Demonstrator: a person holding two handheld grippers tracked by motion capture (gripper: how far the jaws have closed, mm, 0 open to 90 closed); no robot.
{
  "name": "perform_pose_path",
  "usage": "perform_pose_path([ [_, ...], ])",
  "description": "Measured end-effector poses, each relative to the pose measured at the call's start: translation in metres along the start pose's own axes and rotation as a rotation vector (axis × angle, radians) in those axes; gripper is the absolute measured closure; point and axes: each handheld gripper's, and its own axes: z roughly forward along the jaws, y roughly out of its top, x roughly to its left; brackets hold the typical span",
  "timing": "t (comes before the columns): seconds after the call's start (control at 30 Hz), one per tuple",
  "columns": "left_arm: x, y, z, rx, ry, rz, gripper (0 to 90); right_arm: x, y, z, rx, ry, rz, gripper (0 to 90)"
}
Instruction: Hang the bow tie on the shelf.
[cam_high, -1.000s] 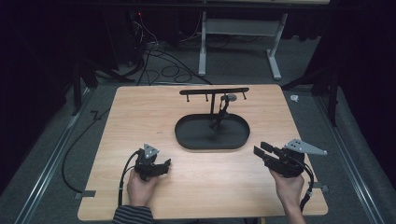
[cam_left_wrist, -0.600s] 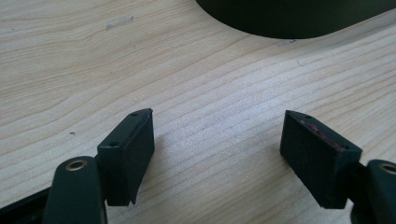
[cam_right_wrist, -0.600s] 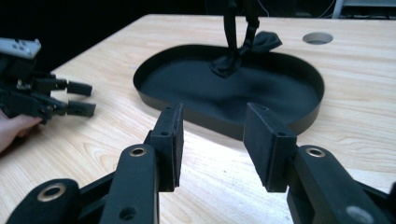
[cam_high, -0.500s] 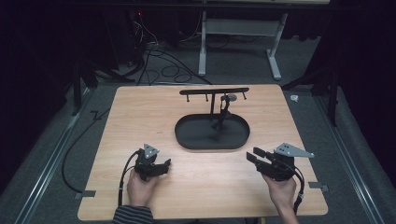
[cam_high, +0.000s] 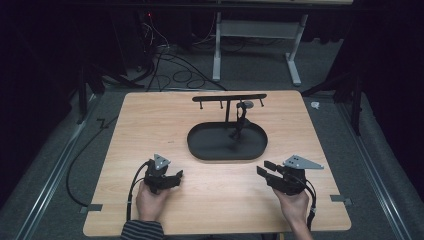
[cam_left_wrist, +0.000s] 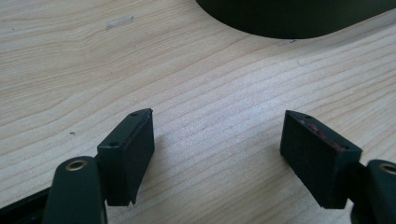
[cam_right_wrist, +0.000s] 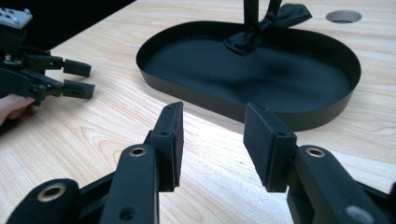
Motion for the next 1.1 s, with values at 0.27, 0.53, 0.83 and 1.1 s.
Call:
perform_pose_path([
  [0.27, 0.000, 0.000, 0.000, 0.000, 0.000, 0.001, 26.6, 0.000, -0.007, 0.012, 0.031, 0.007, -0.003, 59.5],
  [0.53, 0.000, 0.000, 0.000, 0.000, 0.000, 0.001, 26.6, 0.002, -0.010, 0.021, 0.049, 0.011, -0.005, 59.5],
  [0.83, 0.000, 0.000, 0.000, 0.000, 0.000, 0.001, 26.6, 0.003, -0.013, 0.028, 0.071, 0.009, -0.005, 59.4],
  [1.1, 0.000, 0.000, 0.000, 0.000, 0.000, 0.001, 26.6, 0.003, -0.016, 0.037, 0.094, 0.000, -0.016, 59.3],
])
